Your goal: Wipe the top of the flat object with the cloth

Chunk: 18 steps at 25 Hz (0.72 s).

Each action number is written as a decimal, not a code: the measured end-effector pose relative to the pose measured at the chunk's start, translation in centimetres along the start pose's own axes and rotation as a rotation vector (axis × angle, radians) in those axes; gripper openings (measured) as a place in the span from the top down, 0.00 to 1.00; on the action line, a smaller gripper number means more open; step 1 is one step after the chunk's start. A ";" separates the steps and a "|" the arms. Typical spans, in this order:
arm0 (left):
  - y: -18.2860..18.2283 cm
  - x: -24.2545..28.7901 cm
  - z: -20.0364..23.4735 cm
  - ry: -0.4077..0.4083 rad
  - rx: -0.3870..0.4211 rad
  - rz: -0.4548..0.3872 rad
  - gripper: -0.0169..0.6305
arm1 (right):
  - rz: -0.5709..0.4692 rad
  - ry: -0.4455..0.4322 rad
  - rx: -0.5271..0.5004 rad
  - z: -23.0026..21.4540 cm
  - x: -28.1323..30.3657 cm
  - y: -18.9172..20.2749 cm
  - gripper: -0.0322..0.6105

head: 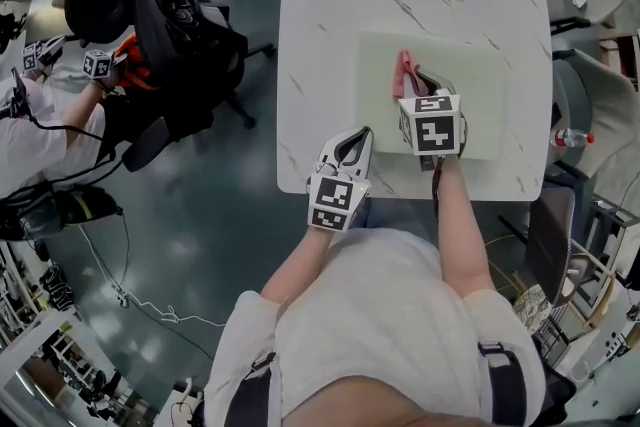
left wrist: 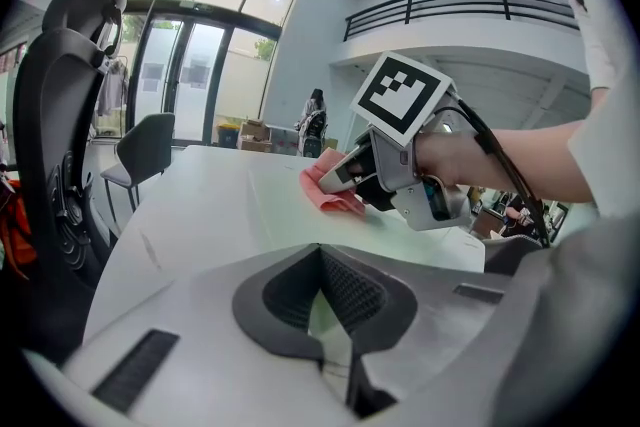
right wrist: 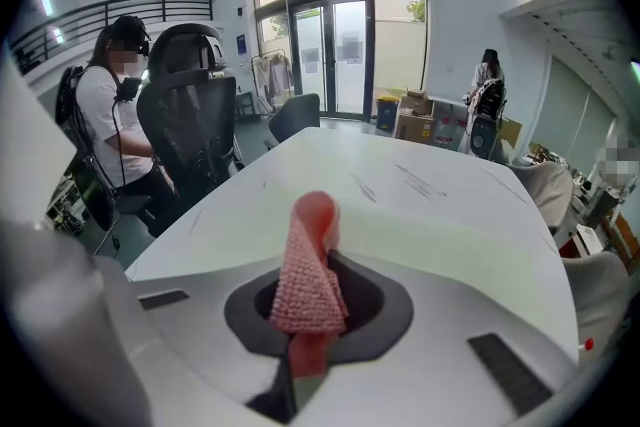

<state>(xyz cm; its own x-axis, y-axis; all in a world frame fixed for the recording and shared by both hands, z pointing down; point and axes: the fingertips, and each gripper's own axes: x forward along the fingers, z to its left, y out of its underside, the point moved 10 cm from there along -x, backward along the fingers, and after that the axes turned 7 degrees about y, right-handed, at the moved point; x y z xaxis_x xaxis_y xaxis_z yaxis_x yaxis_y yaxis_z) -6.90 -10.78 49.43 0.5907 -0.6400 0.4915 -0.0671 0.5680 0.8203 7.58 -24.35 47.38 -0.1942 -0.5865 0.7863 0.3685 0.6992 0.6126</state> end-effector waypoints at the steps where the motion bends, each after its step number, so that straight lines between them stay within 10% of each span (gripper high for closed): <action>1: 0.0 0.0 0.1 0.003 -0.007 -0.003 0.95 | -0.002 -0.006 -0.004 0.4 0.1 -0.2 0.91; 18: -0.1 -0.1 1.2 0.076 -0.006 -0.016 0.95 | -0.021 -0.084 -0.047 6.6 0.9 -2.4 0.91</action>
<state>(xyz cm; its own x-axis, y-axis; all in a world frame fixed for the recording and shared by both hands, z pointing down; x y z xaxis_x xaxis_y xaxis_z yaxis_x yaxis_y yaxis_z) -7.92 -11.47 49.66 0.6512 -0.6079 0.4543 -0.0520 0.5615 0.8259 0.54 -23.86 47.17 -0.2767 -0.5630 0.7788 0.4056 0.6663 0.6257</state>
